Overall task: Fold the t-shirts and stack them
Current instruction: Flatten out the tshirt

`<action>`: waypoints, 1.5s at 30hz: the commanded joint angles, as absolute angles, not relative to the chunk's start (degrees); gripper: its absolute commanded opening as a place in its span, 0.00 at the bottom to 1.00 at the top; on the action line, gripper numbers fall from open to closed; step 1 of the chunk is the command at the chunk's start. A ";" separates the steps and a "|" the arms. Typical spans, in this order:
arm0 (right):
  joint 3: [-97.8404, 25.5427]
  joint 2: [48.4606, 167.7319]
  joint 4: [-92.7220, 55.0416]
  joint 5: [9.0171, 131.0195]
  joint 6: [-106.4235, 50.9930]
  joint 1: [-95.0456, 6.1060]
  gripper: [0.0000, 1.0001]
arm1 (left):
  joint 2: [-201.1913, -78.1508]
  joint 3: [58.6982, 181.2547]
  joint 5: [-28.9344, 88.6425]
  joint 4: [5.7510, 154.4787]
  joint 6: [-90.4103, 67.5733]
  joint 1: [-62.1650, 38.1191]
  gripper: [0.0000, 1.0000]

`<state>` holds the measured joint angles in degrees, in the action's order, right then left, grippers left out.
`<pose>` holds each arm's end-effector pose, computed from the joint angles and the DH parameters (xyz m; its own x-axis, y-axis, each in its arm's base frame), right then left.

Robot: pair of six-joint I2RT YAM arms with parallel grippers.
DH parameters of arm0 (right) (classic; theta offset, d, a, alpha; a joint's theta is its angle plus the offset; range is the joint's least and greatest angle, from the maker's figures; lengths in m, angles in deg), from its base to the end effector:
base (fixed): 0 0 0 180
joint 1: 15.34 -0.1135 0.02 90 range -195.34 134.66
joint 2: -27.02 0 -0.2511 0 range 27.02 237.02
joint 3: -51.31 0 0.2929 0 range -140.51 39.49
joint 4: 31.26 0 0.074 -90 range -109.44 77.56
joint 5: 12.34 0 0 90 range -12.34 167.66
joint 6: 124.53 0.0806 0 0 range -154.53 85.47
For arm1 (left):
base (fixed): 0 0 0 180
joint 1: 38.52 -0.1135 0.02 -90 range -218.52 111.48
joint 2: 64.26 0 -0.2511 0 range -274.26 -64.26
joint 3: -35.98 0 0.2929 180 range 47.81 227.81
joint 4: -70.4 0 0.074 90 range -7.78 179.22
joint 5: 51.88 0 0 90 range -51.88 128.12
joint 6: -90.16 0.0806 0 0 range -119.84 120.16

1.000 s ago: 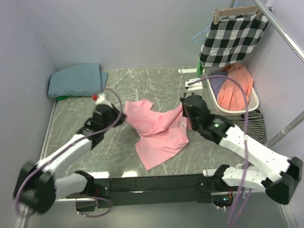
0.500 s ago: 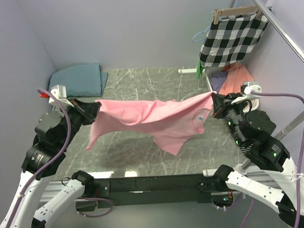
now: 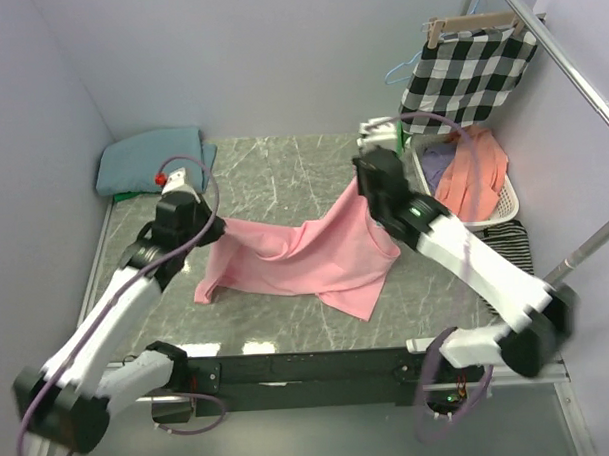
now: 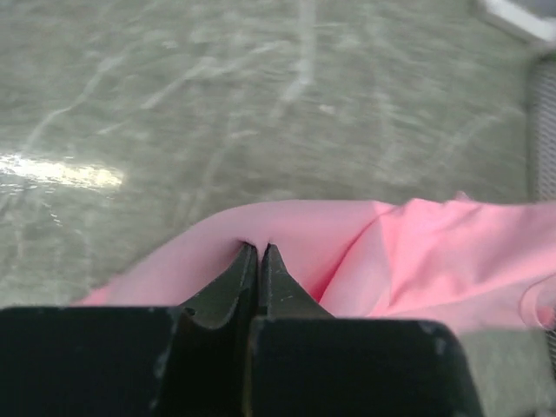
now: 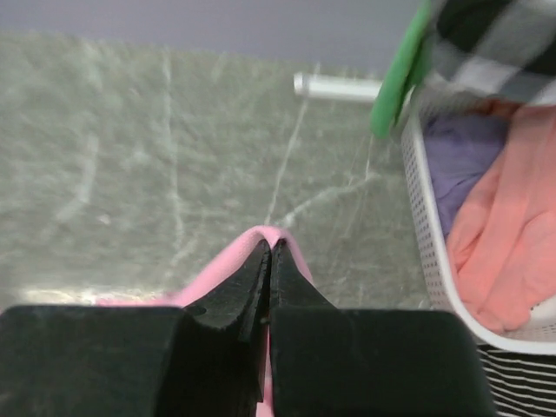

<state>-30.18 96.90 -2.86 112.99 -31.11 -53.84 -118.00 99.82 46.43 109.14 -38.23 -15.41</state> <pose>0.3063 0.1841 0.3679 -0.2301 -0.1209 -0.9656 -0.0610 0.9921 -0.1096 0.2757 -0.1050 0.2936 -0.5143 -0.4486 -0.7309 -0.0608 0.8692 -0.4907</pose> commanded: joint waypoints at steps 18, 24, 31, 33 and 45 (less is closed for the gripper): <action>-53.10 127.75 2.96 102.49 -21.18 -40.39 0.93 | -155.96 115.77 38.64 90.31 -38.33 -38.18 1.00; -39.30 117.29 6.84 91.74 -17.65 -42.15 0.92 | -144.00 103.20 40.57 89.34 -40.70 -27.01 0.99; -30.57 113.32 5.70 87.33 -15.81 -42.06 0.89 | -146.35 98.61 44.61 87.93 -37.90 -26.48 1.00; -28.73 113.76 4.74 86.89 -15.81 -42.06 0.89 | -148.36 98.35 47.51 87.41 -37.55 -26.57 0.99; -30.30 121.58 3.77 83.64 -16.86 -42.06 0.79 | -164.71 108.62 53.06 88.28 -36.14 -26.48 0.97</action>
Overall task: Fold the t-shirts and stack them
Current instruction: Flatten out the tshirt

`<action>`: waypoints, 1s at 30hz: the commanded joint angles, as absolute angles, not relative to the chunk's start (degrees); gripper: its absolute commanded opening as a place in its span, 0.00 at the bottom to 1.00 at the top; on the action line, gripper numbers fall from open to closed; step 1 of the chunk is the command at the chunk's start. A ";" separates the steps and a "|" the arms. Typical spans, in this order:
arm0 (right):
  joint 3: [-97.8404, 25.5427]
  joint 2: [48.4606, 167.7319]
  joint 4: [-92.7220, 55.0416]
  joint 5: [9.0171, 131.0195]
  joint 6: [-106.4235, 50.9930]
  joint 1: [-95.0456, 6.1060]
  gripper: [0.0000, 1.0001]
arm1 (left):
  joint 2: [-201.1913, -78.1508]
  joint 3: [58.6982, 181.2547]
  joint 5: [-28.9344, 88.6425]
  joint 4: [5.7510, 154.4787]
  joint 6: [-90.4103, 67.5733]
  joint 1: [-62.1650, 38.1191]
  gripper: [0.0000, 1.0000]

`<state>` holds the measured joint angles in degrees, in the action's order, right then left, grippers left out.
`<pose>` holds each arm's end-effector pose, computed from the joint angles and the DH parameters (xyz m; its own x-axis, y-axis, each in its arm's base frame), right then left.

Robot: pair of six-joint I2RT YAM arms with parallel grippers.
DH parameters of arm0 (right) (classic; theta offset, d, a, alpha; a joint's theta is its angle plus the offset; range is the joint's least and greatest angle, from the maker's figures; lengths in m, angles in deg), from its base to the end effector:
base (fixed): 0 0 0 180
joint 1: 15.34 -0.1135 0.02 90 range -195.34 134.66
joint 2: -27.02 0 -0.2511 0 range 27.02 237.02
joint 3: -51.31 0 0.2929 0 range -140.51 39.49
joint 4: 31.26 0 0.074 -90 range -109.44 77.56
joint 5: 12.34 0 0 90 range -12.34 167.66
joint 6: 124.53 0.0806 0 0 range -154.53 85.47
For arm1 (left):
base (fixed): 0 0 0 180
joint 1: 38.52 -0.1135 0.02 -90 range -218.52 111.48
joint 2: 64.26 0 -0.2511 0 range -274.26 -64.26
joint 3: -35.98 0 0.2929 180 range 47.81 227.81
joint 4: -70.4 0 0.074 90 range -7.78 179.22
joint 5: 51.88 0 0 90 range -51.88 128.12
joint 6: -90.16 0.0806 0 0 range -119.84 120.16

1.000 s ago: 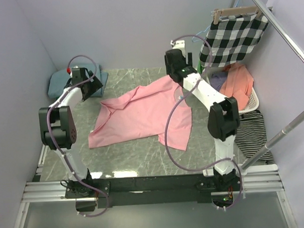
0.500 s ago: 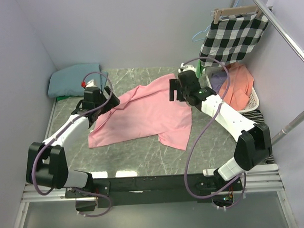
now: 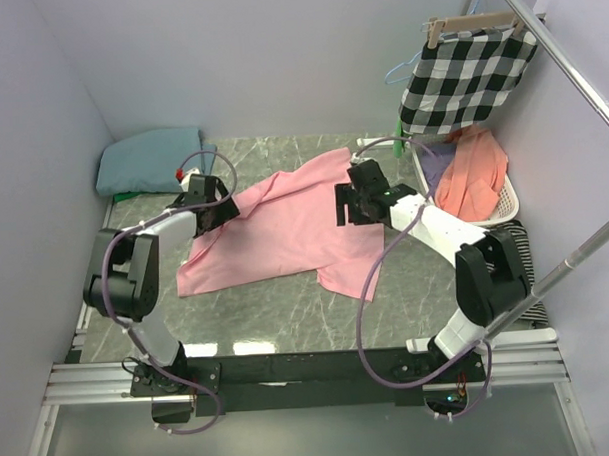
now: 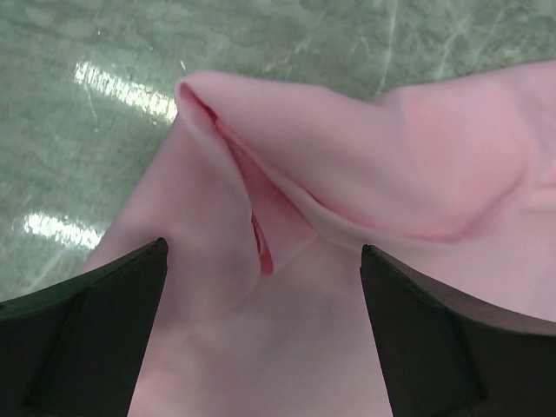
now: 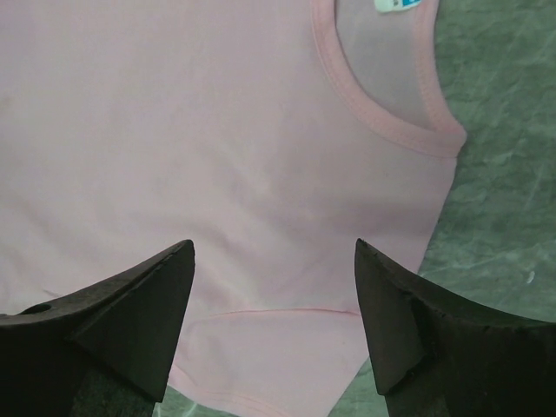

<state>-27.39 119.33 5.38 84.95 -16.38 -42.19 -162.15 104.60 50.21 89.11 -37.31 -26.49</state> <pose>0.3733 0.1775 0.1771 -0.7688 -0.0429 -0.6380 -0.1432 0.9839 0.1065 0.4067 -0.0694 0.1055 -0.6172 -0.4767 -0.6259 -0.3891 0.8764 -0.2837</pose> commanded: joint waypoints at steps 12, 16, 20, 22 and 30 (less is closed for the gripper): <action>-29.33 123.25 3.24 83.29 -17.92 -41.97 0.69 | -165.43 110.92 57.19 92.33 -34.64 -26.57 0.31; -28.98 122.99 3.33 83.46 -18.09 -42.06 0.68 | -167.18 111.62 57.28 93.12 -34.38 -26.57 0.12; -28.19 122.38 3.24 84.16 -18.36 -41.89 0.67 | -168.41 112.23 57.36 93.38 -34.12 -26.66 0.01; -27.93 121.85 3.15 84.78 -18.45 -41.89 0.67 | -168.42 113.19 56.84 93.47 -33.68 -27.01 0.01; -25.73 121.32 2.45 84.35 -17.65 -38.91 0.62 | -163.32 123.39 52.63 99.53 -33.85 -33.67 0.01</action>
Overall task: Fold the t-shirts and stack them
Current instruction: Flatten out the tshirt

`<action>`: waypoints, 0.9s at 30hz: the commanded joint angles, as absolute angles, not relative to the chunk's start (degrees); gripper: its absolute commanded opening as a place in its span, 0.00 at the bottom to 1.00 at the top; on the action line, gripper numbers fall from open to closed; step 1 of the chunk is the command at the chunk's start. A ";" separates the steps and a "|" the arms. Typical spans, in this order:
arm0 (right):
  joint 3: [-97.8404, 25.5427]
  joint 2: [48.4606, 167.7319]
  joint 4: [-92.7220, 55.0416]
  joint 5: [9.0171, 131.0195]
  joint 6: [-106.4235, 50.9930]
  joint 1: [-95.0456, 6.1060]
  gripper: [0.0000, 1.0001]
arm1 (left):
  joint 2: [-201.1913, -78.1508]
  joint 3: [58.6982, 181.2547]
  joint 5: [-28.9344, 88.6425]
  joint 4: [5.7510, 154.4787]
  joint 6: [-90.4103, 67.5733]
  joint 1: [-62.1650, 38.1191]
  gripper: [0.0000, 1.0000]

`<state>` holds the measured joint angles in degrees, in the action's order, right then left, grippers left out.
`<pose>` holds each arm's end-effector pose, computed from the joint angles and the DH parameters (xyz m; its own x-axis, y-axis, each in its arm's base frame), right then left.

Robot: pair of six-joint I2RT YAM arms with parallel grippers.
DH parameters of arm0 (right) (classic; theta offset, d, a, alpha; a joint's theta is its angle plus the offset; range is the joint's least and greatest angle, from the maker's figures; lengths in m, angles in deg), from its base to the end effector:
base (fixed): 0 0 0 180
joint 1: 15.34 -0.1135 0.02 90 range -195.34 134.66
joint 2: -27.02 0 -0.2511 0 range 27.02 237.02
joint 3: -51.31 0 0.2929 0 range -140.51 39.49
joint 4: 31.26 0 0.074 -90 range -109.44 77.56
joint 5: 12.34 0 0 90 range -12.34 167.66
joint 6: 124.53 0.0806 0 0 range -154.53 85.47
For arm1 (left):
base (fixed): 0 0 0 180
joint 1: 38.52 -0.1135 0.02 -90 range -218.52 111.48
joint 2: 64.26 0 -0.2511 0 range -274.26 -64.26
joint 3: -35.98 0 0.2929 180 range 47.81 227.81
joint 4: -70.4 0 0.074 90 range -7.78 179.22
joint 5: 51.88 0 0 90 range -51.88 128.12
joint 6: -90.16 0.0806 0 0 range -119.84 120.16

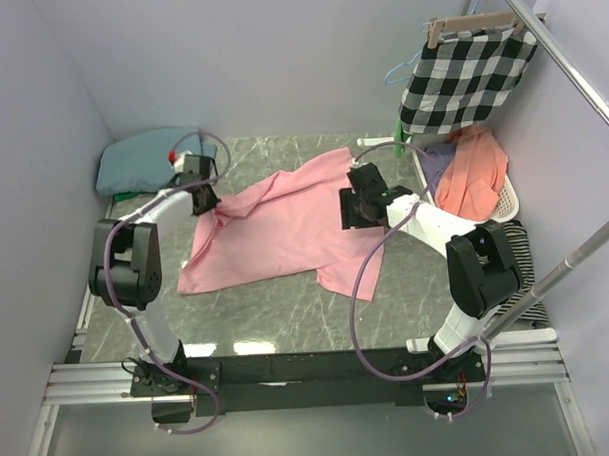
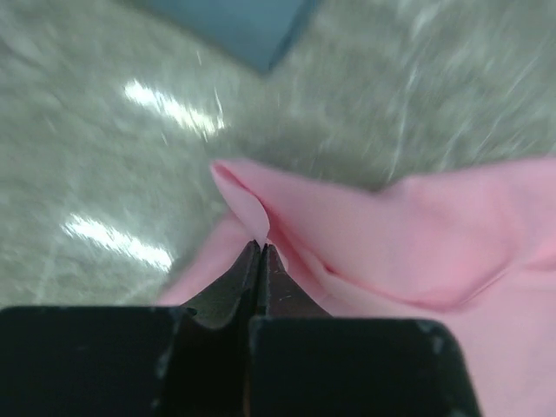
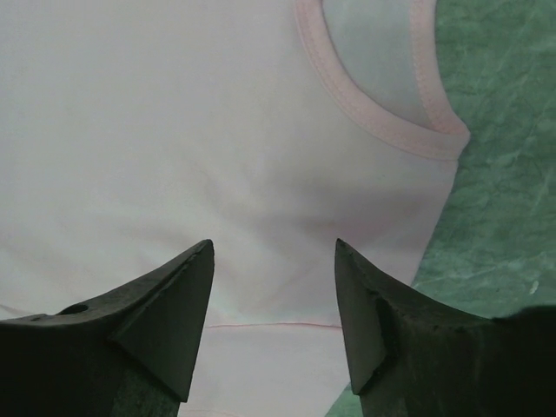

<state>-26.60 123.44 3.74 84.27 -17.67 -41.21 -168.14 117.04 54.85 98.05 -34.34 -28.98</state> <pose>0.3797 0.1738 0.1462 -0.8001 -0.0678 -0.5960 -0.1460 0.9857 0.0839 0.4441 -0.0511 0.1271 -0.6144 -0.4468 -0.6503 -0.4489 0.8758 -0.1775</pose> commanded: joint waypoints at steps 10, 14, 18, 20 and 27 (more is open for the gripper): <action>-21.69 120.10 3.07 78.10 -16.69 -38.46 0.57 | -168.50 125.85 57.01 102.95 -36.22 -44.32 0.99; -20.28 119.13 2.45 76.01 -16.34 -38.55 0.56 | -165.62 121.13 53.50 100.07 -37.36 -43.80 0.99; -20.81 118.25 3.50 71.79 -15.98 -39.59 0.54 | -159.64 117.95 56.38 100.41 -36.84 -39.59 0.99; -20.81 117.55 3.15 69.85 -16.42 -40.56 0.54 | -156.74 116.72 54.56 101.03 -37.19 -36.42 1.00; -24.14 122.80 -0.36 62.37 -17.22 -45.13 0.54 | -151.54 105.48 46.47 95.33 -38.33 -31.14 0.99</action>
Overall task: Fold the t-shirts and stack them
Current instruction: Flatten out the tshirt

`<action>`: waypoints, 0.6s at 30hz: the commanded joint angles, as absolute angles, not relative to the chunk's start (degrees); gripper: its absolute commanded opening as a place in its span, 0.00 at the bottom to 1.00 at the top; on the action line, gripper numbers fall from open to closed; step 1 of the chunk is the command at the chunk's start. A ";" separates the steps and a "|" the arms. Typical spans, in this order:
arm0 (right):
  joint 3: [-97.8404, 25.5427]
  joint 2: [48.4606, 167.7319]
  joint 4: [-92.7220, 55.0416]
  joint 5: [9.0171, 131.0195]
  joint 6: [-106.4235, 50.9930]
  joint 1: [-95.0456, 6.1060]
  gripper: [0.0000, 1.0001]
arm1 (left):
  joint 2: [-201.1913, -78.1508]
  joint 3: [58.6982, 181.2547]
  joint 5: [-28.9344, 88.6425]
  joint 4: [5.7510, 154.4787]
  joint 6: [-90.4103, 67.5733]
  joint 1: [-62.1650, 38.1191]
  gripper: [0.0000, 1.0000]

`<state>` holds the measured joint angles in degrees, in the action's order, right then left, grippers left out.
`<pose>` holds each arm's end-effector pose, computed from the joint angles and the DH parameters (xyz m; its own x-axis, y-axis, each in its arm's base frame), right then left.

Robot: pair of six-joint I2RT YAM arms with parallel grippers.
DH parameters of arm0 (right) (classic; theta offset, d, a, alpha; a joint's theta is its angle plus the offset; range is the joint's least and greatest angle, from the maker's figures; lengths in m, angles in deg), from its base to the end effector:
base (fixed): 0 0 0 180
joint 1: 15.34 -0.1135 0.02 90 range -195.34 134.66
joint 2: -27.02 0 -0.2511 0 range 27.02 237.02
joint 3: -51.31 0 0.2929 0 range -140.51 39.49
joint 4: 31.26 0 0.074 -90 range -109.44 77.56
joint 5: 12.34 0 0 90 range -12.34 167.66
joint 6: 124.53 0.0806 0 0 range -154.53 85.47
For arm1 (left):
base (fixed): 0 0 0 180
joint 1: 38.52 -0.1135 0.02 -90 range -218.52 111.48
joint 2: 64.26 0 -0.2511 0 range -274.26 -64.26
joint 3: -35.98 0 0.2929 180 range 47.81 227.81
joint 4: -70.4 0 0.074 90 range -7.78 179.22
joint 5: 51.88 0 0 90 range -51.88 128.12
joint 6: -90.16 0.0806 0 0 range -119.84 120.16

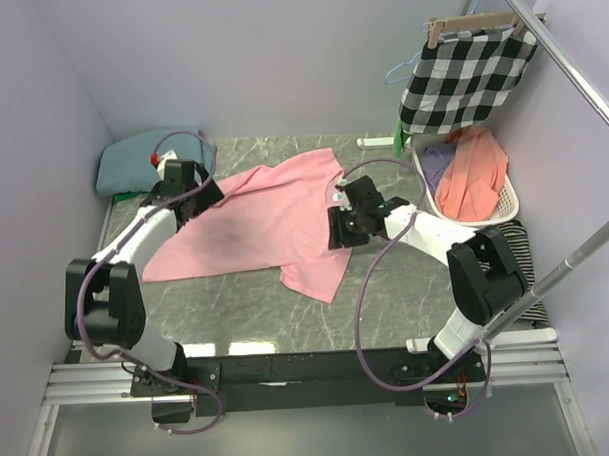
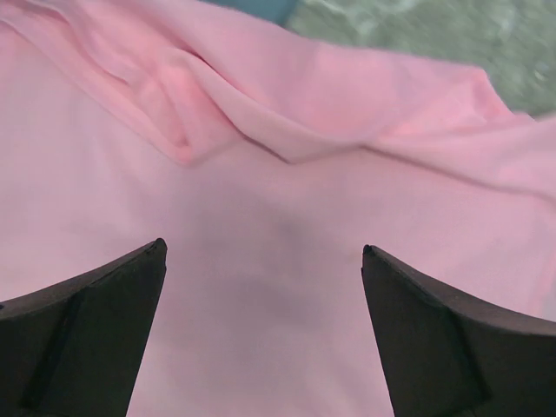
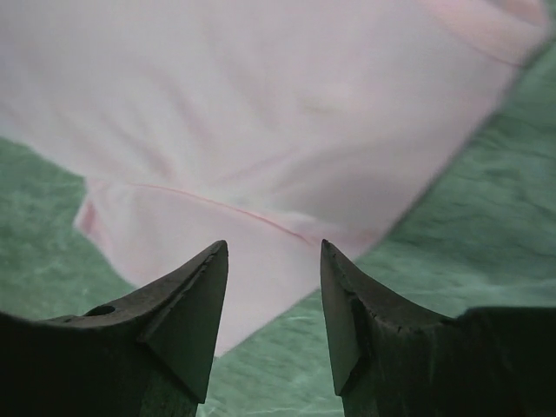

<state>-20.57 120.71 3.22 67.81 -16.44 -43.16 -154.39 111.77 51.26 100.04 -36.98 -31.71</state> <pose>0.3414 0.1957 0.1276 -0.8682 -0.1122 -0.4834 -0.2885 0.9067 0.3076 0.4133 -0.0309 0.1862 -0.5213 -0.5299 -0.6689 -0.4537 0.8360 -0.3086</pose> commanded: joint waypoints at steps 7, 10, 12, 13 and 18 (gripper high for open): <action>-32.83 131.42 -1.34 62.10 -17.57 -45.67 0.54 | -154.00 98.79 45.59 91.98 -39.91 -30.26 1.00; -35.13 134.94 1.03 62.89 -18.01 -45.67 0.54 | -155.84 97.47 45.67 92.15 -41.23 -30.00 0.99; -34.61 135.91 1.66 63.25 -17.39 -45.67 0.52 | -156.98 97.03 45.24 92.50 -41.59 -29.82 0.99; -32.87 135.82 1.66 63.33 -16.96 -45.75 0.52 | -157.95 96.94 45.15 92.85 -42.02 -29.65 0.99; -23.39 133.72 2.01 66.05 -14.49 -46.28 0.50 | -158.40 94.48 43.92 94.69 -44.22 -25.44 0.99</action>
<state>-29.79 135.79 0.44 63.46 -16.33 -45.84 -156.67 97.08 46.78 93.03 -41.01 -29.11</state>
